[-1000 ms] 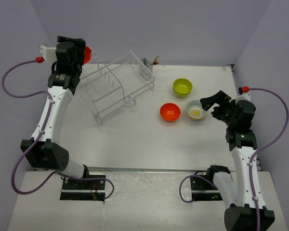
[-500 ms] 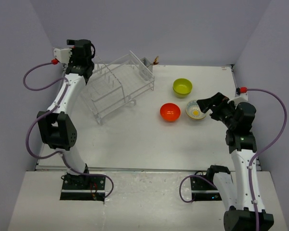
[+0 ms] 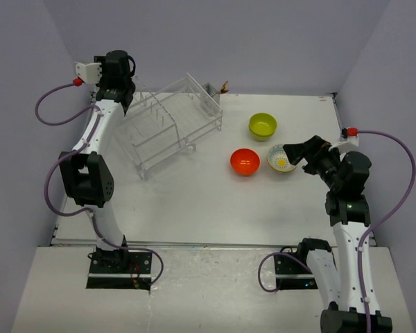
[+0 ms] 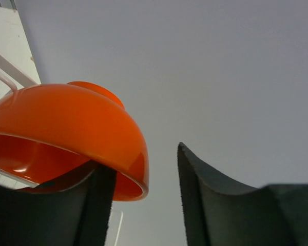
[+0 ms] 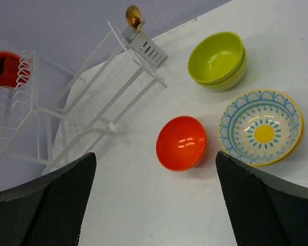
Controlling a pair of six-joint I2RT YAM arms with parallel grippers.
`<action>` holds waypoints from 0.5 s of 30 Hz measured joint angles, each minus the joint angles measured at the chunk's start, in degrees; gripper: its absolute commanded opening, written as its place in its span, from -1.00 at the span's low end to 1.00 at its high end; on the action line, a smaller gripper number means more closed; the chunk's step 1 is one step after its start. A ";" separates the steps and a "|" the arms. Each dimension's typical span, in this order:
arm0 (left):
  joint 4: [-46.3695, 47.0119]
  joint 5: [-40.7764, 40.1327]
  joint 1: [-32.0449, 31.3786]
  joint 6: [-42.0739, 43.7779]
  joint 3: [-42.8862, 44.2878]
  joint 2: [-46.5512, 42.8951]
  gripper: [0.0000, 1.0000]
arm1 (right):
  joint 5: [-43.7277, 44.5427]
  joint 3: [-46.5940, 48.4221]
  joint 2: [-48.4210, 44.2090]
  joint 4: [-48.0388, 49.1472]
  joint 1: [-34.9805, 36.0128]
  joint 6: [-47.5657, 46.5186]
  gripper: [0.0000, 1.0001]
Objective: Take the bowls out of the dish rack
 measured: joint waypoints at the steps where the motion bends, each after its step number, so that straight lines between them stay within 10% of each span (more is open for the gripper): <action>1: -0.17 -0.04 0.09 -0.04 0.61 0.55 -0.14 | -0.02 -0.09 0.00 0.04 0.00 -0.02 0.98; 11: -2.05 0.31 0.37 -1.57 1.84 1.18 -0.99 | 0.00 -0.72 -0.07 0.02 0.00 -0.04 0.98; 15: -1.99 0.37 0.48 -1.90 2.36 1.18 -1.00 | 0.00 -0.72 -0.33 0.02 0.00 -0.07 0.98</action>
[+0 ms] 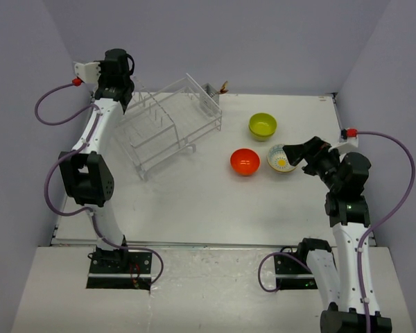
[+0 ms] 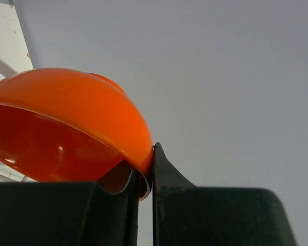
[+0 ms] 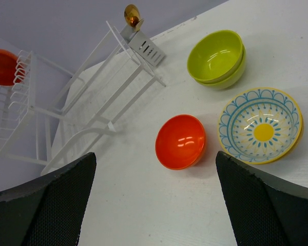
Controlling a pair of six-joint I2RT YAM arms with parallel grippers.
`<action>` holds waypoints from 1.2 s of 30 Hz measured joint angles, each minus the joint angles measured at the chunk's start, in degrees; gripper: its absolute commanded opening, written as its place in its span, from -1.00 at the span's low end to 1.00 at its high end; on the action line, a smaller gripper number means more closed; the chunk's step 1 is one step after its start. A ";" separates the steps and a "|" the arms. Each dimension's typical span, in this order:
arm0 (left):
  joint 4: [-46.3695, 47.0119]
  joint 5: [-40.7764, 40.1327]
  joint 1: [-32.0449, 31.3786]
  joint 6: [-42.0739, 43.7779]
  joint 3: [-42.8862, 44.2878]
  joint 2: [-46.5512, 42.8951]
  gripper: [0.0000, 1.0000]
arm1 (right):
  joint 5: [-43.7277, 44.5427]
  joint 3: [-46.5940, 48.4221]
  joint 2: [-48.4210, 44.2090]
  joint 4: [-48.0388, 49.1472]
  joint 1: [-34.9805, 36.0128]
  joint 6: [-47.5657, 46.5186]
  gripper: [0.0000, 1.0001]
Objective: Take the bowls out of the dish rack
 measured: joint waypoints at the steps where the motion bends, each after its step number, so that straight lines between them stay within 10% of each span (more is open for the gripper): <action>1: -0.02 0.00 0.02 -0.07 0.00 0.00 -1.00 | 0.00 0.00 -0.13 0.02 0.00 -0.02 0.98; 27: 21.97 6.25 -1.20 13.00 -9.07 -6.21 -1.00 | 0.11 -0.52 -0.35 -0.02 0.00 -0.42 0.98; 36: 24.41 33.83 -7.45 35.36 4.07 -3.82 -1.00 | 2.97 -0.35 -1.36 -0.76 -0.02 0.52 0.98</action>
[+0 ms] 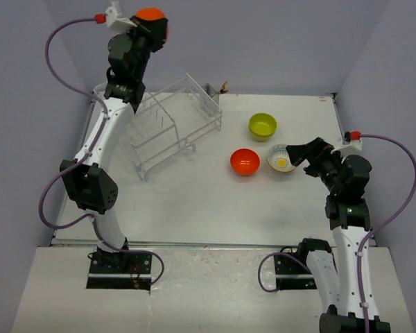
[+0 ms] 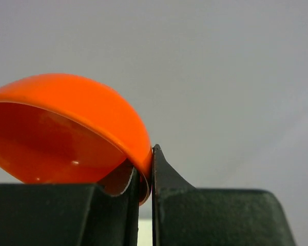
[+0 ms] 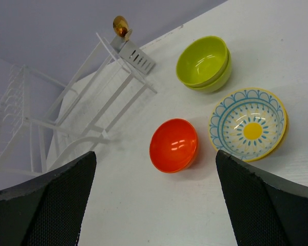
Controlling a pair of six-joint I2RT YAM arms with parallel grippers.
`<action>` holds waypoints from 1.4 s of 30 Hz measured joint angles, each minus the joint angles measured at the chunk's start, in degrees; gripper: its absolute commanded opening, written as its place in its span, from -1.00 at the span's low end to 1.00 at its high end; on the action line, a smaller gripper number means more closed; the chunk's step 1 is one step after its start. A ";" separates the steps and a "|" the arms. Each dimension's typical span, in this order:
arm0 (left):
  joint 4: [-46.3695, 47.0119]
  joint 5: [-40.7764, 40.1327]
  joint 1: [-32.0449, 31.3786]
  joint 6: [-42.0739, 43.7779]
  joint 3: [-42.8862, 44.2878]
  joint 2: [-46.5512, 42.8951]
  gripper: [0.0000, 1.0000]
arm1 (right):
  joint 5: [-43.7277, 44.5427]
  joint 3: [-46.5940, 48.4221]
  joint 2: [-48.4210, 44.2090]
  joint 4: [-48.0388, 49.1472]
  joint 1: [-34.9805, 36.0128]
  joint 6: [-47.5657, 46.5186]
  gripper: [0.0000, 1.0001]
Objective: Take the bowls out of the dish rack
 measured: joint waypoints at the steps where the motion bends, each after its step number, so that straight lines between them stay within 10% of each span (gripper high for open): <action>1: -1.03 3.87 -2.16 3.28 2.01 0.13 -1.00 | 0.83 0.20 -0.57 -0.44 0.00 0.48 0.98; 5: -8.48 12.20 -17.97 21.92 0.50 -2.95 -1.00 | 4.48 2.27 -4.33 -2.34 0.00 2.91 0.98; 14: -26.18 2.45 -50.23 60.43 -32.24 -11.58 -1.00 | 10.84 11.52 -4.09 -8.41 0.00 1.51 0.98; 22: -38.23 4.50 -53.24 78.05 -45.51 -22.64 -1.00 | 3.67 11.37 5.16 -14.25 1.16 -3.37 0.88; 28: -47.28 12.02 -53.31 88.15 -40.13 -22.73 -1.00 | 4.15 17.38 20.55 -23.82 19.34 -9.90 0.86; 42: -58.93 14.62 -53.31 89.79 -32.96 -13.14 -1.00 | 8.48 18.95 31.63 -29.49 33.75 -13.94 0.45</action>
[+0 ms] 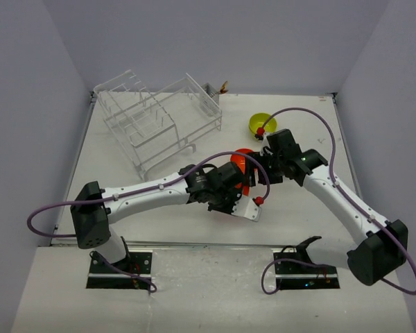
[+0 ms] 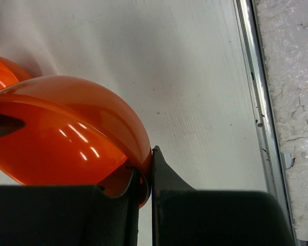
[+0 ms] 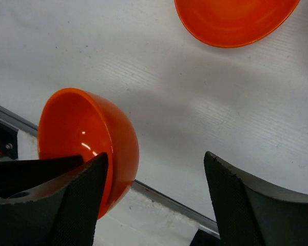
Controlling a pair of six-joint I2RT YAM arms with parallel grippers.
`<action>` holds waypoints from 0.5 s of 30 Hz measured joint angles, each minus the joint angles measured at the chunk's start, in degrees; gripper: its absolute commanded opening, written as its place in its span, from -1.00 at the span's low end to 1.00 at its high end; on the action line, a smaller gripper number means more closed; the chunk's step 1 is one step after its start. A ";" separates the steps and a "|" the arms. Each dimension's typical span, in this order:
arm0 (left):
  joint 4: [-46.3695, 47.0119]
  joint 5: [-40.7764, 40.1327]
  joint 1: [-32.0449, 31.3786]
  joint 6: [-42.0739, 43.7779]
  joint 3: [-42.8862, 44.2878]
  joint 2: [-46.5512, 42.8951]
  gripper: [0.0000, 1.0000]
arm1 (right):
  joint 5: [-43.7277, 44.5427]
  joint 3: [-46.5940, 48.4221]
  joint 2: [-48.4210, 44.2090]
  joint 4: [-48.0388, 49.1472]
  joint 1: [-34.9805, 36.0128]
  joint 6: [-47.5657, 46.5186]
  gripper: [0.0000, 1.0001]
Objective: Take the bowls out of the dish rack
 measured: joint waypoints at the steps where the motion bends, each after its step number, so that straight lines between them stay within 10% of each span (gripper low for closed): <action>1: -0.07 0.00 0.00 0.00 0.26 0.17 -1.00 | 0.26 -0.17 1.07 -0.02 0.61 -0.17 0.39; 7: 0.13 0.66 -0.07 0.15 1.03 1.81 -1.00 | 0.13 -0.46 4.72 0.50 4.17 -0.50 -1.00; 11: 0.59 0.72 -0.66 0.81 1.81 2.25 -0.94 | 2.38 -0.46 6.58 0.66 5.18 -2.16 -1.00; 13: 0.50 0.15 -0.61 0.72 1.81 2.43 -0.40 | 2.78 -0.46 6.54 1.16 5.29 -2.40 -1.00; 14: 0.76 -0.55 -0.61 -0.02 1.84 2.43 0.66 | 3.43 -0.46 6.49 1.07 5.33 -2.12 -1.00; 15: 1.66 -2.23 -0.55 -0.81 2.08 2.43 0.99 | 3.76 -0.46 6.49 1.14 5.22 -1.64 -1.00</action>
